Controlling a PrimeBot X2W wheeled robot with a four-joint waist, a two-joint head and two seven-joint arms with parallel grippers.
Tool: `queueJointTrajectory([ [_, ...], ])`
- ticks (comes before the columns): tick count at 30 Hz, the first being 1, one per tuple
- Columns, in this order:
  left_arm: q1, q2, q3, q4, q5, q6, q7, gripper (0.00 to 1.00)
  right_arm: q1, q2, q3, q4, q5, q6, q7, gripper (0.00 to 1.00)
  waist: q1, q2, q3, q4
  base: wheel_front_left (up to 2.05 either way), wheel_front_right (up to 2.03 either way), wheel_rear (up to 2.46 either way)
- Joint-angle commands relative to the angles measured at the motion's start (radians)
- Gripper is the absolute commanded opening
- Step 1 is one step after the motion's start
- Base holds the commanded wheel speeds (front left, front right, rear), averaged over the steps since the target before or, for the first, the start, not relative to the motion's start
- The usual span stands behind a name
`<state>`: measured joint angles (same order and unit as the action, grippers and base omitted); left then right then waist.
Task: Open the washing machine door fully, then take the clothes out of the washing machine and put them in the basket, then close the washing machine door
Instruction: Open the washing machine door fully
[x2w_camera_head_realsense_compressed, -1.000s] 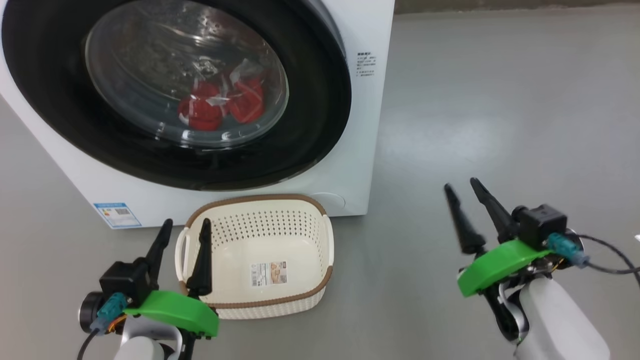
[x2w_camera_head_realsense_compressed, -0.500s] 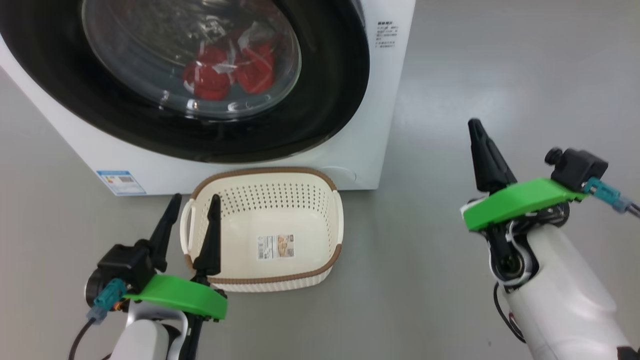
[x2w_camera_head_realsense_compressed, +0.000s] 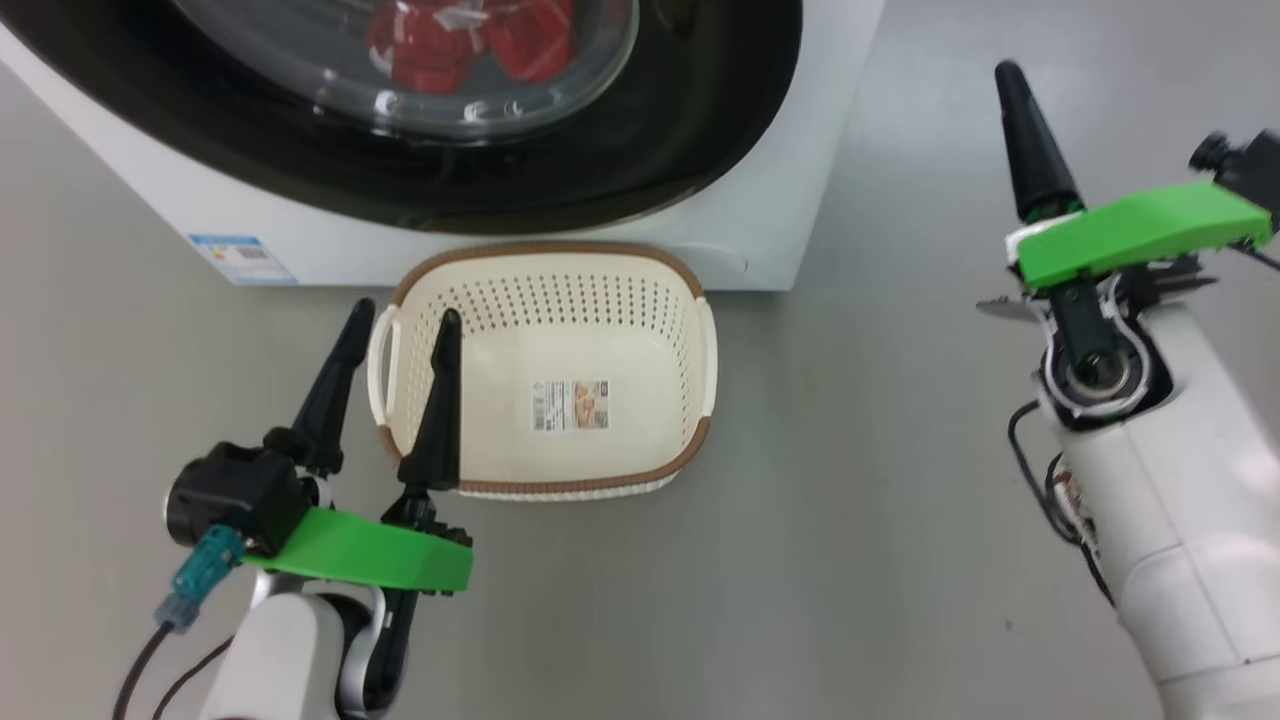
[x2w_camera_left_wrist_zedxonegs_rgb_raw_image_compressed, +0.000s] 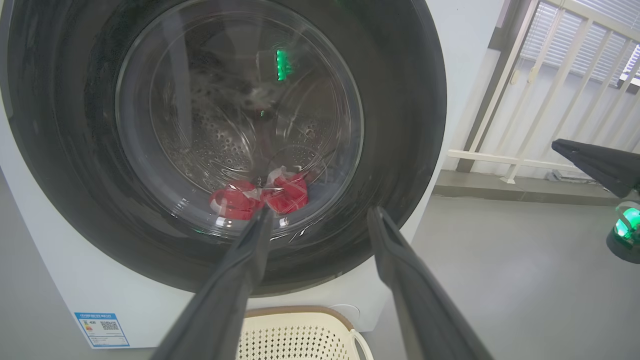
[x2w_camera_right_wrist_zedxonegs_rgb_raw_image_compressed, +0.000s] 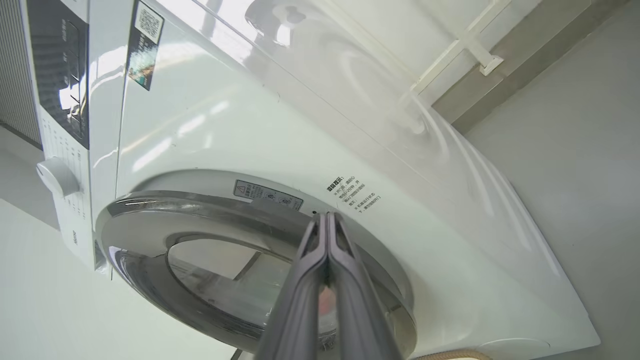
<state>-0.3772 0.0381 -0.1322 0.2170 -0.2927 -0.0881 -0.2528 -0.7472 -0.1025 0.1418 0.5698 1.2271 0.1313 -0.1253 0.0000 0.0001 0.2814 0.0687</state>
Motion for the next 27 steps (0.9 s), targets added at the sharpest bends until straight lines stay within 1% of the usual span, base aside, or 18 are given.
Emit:
queueJointTrajectory([
  [1, -0.033, 0.012, 0.025, -0.046, 0.007, 0.009, -0.009, 1.00, -0.044, 0.005, 0.013, -0.024, 0.042, -0.001, 0.027, 0.00, 0.0000, -0.0001, 0.053, 0.027, 0.00, 0.00, 0.00],
  [5, -0.038, 0.012, 0.020, -0.079, 0.015, 0.012, -0.009, 1.00, -0.094, -0.005, 0.022, -0.025, 0.133, -0.001, 0.118, 0.00, 0.0000, -0.0001, 0.090, 0.039, 0.00, 0.00, 0.00],
  [11, -0.051, 0.012, 0.011, -0.108, 0.024, 0.015, -0.009, 1.00, -0.169, -0.029, 0.005, -0.041, 0.269, -0.001, 0.261, 0.00, 0.0000, -0.0001, 0.141, 0.057, 0.00, 0.00, 0.00],
  [12, -0.051, 0.012, 0.011, -0.108, 0.024, 0.015, -0.009, 1.00, -0.169, -0.029, 0.005, -0.041, 0.269, -0.001, 0.261, 0.00, 0.0000, -0.0001, 0.141, 0.057, 0.00, 0.00, 0.00],
  [19, -0.055, 0.012, 0.000, -0.136, 0.025, 0.014, -0.009, 1.00, -0.253, -0.054, -0.027, -0.029, 0.370, -0.001, 0.391, 0.00, 0.0000, -0.0001, 0.187, 0.073, 0.00, 0.00, 0.00],
  [27, -0.067, 0.012, -0.021, -0.158, 0.023, 0.017, -0.009, 1.00, -0.347, -0.072, -0.050, 0.008, 0.419, -0.001, 0.484, 0.00, 0.0000, -0.0001, 0.250, 0.096, 0.00, 0.00, 0.00],
])
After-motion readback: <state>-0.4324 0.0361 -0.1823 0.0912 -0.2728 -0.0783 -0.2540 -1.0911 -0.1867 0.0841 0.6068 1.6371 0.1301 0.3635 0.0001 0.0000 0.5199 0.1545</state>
